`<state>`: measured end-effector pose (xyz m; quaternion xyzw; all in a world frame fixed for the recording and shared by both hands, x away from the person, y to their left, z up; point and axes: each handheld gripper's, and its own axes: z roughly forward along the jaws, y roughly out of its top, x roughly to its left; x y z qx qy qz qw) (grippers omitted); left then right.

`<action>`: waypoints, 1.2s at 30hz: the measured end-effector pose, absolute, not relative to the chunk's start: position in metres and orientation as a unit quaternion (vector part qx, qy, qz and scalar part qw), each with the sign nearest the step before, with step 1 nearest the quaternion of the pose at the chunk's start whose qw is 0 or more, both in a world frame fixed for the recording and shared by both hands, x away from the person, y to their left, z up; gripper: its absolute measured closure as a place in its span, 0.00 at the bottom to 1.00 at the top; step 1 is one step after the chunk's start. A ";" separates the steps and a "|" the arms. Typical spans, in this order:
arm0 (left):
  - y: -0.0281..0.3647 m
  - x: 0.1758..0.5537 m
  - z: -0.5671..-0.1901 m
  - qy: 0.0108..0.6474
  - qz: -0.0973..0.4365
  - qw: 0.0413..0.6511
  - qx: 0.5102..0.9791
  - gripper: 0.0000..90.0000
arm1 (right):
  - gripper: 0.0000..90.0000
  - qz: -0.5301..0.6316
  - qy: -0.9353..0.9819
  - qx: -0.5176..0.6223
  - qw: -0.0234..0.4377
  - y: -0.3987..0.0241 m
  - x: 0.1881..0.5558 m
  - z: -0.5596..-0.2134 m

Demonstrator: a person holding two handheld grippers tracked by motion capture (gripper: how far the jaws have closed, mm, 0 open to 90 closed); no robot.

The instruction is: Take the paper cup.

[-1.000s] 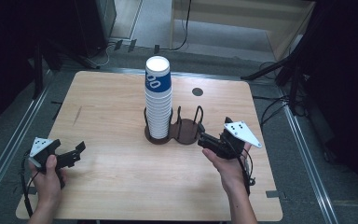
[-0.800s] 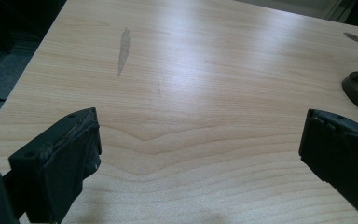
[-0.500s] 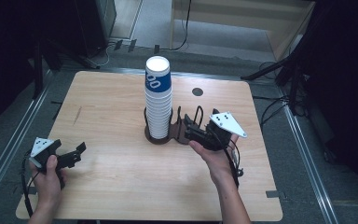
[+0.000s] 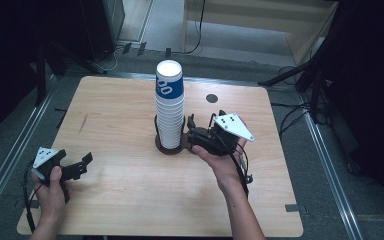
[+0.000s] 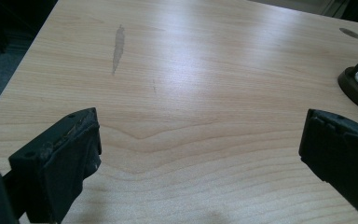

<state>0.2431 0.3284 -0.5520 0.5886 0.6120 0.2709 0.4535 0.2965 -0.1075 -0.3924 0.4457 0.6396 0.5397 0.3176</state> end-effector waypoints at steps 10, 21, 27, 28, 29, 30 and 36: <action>0.328 0.243 -0.552 0.611 0.270 0.454 0.590 0.00 | 0.07 0.549 0.644 0.429 0.315 -0.085 0.302 -0.381; 0.328 0.243 -0.552 0.610 0.270 0.455 0.590 0.00 | 0.06 0.550 0.653 0.417 0.312 -0.060 0.312 -0.373; 0.328 0.243 -0.552 0.609 0.269 0.455 0.591 0.00 | 0.06 0.552 0.654 0.413 0.313 -0.050 0.318 -0.369; 0.328 0.243 -0.552 0.609 0.269 0.455 0.591 0.00 | 0.06 0.551 0.654 0.414 0.312 -0.049 0.319 -0.369; 0.328 0.243 -0.552 0.609 0.269 0.455 0.591 0.00 | 0.06 0.551 0.654 0.414 0.313 -0.048 0.320 -0.369; 0.328 0.243 -0.552 0.609 0.269 0.455 0.591 0.00 | 0.06 0.551 0.653 0.414 0.314 -0.047 0.321 -0.369; 0.328 0.243 -0.552 0.609 0.269 0.454 0.593 0.00 | 0.05 0.554 0.649 0.415 0.315 -0.043 0.324 -0.366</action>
